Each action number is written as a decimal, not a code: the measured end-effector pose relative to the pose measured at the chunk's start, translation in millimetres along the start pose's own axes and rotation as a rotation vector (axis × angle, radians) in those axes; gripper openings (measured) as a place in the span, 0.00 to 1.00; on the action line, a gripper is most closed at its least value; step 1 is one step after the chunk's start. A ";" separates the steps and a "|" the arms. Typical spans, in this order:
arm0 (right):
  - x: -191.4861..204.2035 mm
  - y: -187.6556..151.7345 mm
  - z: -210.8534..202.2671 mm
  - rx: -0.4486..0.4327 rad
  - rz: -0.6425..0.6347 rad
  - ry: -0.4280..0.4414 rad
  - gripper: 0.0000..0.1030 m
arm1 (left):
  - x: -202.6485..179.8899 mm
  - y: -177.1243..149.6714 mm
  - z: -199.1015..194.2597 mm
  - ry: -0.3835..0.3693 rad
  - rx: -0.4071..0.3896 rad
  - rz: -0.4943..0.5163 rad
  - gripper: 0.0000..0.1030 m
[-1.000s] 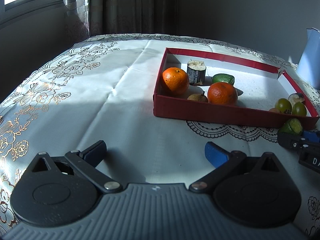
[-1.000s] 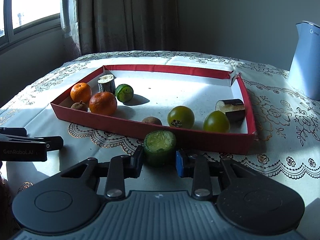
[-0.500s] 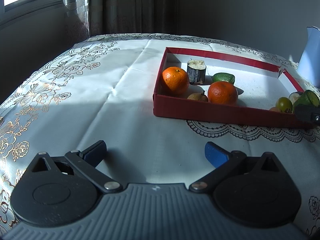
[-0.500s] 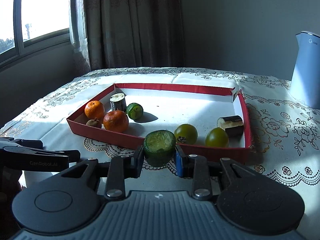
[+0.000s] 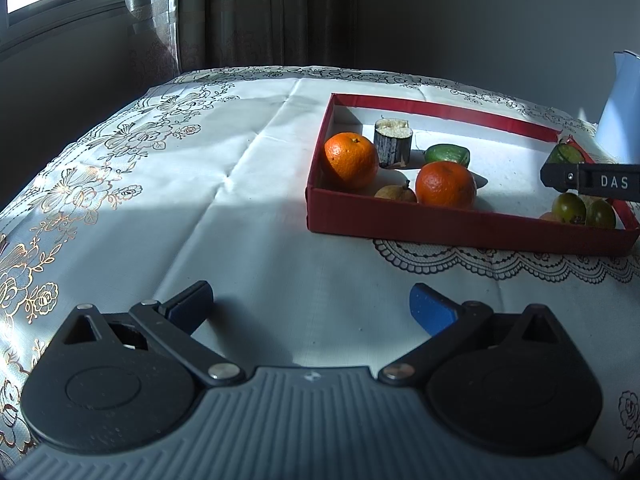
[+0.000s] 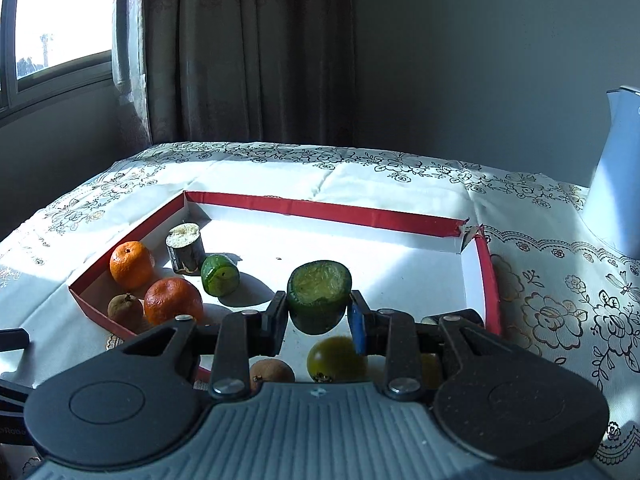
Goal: Organize fruits
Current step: 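Carry the green cucumber slice into the tray and open the right tool, then withdraw the right tool from the tray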
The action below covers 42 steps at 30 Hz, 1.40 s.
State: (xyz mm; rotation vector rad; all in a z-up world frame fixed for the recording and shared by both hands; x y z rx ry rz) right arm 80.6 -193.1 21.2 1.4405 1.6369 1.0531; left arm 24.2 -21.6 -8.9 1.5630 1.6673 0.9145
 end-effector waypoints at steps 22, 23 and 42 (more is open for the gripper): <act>6.3 -15.7 -53.3 -0.114 -0.011 -0.011 0.81 | 0.3 -0.5 -0.4 0.000 0.002 0.005 1.00; 8.1 -18.4 -57.4 -0.111 -0.011 -0.003 0.81 | 0.3 -0.6 -0.5 0.000 0.002 0.006 1.00; 16.0 -56.1 -74.7 -0.041 0.058 0.097 0.81 | 0.1 0.1 1.0 -0.018 -0.002 0.021 1.00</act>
Point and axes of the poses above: each gripper's, at about its wrist camera, not at the fingertips, and z roughly the way its jaws point, x to its left, y to its top, the point moved 2 cm from there along z, roughly the way its jaws point, and after that the axes turned 8 degrees about -x, right-handed, at the moved point
